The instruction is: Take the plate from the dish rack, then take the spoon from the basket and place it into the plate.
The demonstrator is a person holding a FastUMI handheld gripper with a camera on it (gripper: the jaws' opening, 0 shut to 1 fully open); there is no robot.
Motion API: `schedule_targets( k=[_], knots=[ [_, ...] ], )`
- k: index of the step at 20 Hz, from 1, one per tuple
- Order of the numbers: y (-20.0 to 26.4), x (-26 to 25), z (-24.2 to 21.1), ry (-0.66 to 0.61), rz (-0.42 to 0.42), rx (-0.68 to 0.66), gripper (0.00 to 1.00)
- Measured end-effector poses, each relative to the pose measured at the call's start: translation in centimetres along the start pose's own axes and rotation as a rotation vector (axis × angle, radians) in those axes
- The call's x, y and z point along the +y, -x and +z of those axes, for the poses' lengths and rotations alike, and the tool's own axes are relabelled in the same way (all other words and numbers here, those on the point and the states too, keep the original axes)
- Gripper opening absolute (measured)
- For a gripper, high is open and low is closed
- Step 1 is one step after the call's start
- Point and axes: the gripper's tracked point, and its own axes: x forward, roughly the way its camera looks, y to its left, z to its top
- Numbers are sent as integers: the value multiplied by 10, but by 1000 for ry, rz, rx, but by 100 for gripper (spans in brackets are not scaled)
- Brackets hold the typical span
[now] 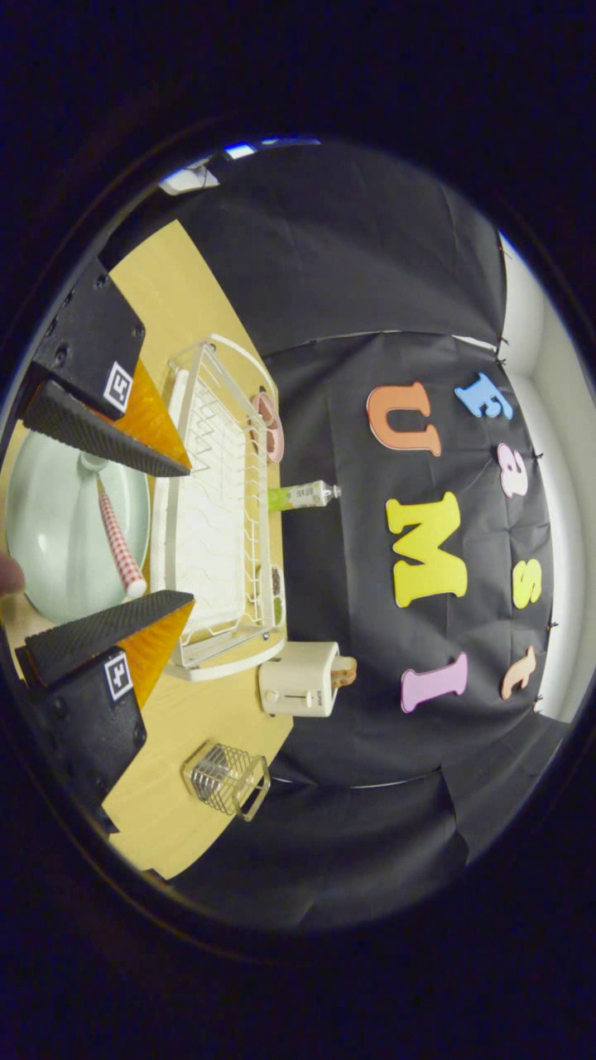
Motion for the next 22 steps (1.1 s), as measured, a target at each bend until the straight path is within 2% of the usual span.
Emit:
schedule_targets(
  k=[5,10,15,22],
  knots=[
    [12,-4,25,51,-47,-95,92],
    [43,-3,39,91,-88,-188,100],
    [84,-11,42,102,-145,-273,100],
    [139,-23,25,94,-157,-317,100]
  ],
)
